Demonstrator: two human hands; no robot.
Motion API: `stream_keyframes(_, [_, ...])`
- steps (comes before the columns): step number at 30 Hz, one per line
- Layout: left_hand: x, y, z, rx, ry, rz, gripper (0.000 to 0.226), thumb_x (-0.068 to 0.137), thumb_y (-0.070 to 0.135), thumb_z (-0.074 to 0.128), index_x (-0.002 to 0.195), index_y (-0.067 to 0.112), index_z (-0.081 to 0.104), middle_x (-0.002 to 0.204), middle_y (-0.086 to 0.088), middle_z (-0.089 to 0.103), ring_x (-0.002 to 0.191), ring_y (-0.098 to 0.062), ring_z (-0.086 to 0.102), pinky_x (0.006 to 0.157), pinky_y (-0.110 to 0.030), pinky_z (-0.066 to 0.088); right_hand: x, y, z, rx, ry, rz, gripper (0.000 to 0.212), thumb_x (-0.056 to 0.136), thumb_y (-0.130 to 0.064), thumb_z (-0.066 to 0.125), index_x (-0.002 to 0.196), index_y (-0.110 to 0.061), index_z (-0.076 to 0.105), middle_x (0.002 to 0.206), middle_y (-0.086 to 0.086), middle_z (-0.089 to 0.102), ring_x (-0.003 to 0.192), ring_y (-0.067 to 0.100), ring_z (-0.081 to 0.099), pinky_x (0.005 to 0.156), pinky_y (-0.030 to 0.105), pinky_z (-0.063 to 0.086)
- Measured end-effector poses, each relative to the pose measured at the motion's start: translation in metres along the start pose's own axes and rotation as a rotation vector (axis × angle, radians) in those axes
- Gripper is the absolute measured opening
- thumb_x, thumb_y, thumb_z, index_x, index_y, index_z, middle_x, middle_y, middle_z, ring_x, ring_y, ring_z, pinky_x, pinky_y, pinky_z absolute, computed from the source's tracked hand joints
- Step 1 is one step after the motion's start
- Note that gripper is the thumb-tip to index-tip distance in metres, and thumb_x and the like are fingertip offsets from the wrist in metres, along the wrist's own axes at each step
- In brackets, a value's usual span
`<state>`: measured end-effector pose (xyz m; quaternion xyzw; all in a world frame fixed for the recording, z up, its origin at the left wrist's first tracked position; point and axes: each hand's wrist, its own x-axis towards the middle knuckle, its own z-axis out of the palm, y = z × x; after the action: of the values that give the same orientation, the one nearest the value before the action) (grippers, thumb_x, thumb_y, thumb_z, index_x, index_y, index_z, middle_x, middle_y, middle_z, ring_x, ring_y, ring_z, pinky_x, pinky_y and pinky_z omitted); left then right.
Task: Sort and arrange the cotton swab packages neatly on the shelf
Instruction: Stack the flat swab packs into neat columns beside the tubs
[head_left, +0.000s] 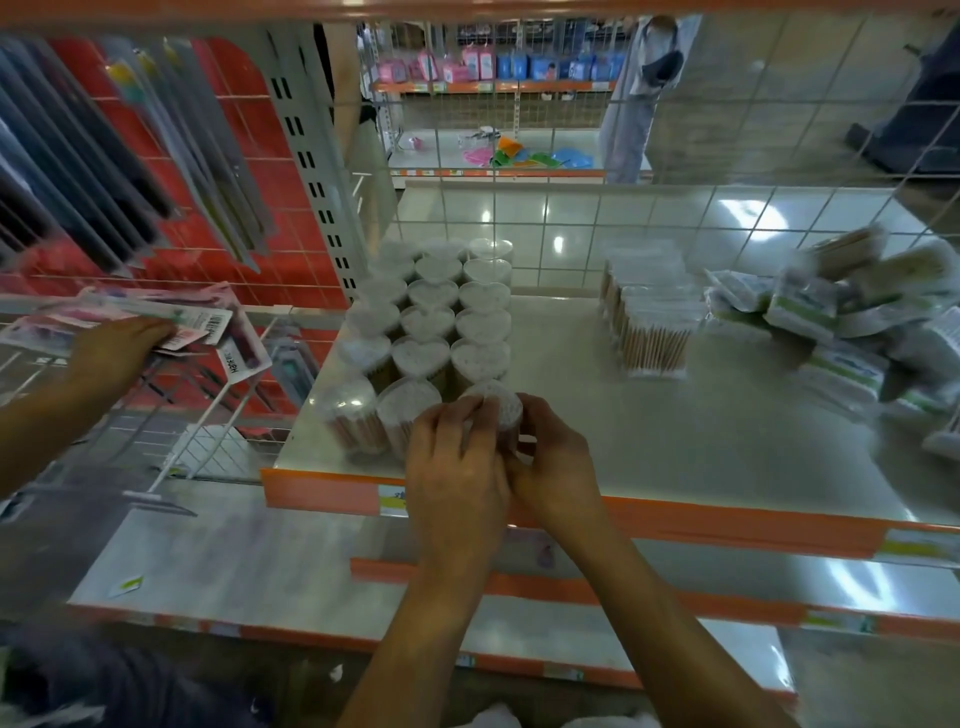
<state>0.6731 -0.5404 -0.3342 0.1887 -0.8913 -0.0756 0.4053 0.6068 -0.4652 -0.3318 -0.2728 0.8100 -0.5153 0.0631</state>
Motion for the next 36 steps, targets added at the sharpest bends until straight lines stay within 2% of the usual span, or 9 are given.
stream_keyframes(15, [0.001, -0.004, 0.000, -0.008, 0.024, -0.017, 0.030, 0.080, 0.008, 0.063, 0.108, 0.004, 0.067, 0.111, -0.013, 0.063, 0.107, -0.029, 0.048, 0.094, -0.031, 0.039, 0.002, 0.001, 0.007, -0.030, 0.021, -0.045, 0.033, 0.088, -0.017, 0.061, 0.121, -0.017, 0.057, 0.105, -0.001, 0.069, 0.092, 0.012, 0.065, 0.079, 0.032, 0.055])
stream_keyframes(25, [0.003, -0.004, -0.001, -0.024, 0.036, -0.027, 0.031, 0.082, 0.011, 0.056, 0.110, 0.004, 0.067, 0.112, -0.012, 0.063, 0.109, -0.028, 0.046, 0.097, -0.030, 0.037, 0.005, 0.001, 0.007, -0.024, -0.031, 0.006, 0.035, 0.087, -0.019, 0.061, 0.122, -0.020, 0.055, 0.109, -0.001, 0.068, 0.096, 0.012, 0.064, 0.084, 0.035, 0.054])
stream_keyframes(32, [0.003, -0.001, -0.002, -0.042, 0.049, -0.055, 0.029, 0.082, 0.008, 0.059, 0.109, 0.003, 0.067, 0.112, -0.013, 0.063, 0.110, -0.029, 0.048, 0.100, -0.027, 0.033, 0.004, -0.002, 0.005, 0.005, -0.063, 0.039, 0.033, 0.090, -0.024, 0.059, 0.122, -0.019, 0.056, 0.109, -0.001, 0.067, 0.096, 0.012, 0.063, 0.084, 0.035, 0.053])
stream_keyframes(36, [0.001, 0.007, -0.004, -0.067, 0.111, -0.025, 0.026, 0.083, 0.005, 0.063, 0.109, 0.004, 0.068, 0.109, -0.014, 0.064, 0.109, -0.029, 0.051, 0.102, -0.028, 0.035, 0.003, -0.001, -0.007, 0.013, -0.098, 0.108, 0.044, 0.087, -0.031, 0.062, 0.128, -0.022, 0.051, 0.117, -0.009, 0.061, 0.103, 0.009, 0.059, 0.090, 0.030, 0.051])
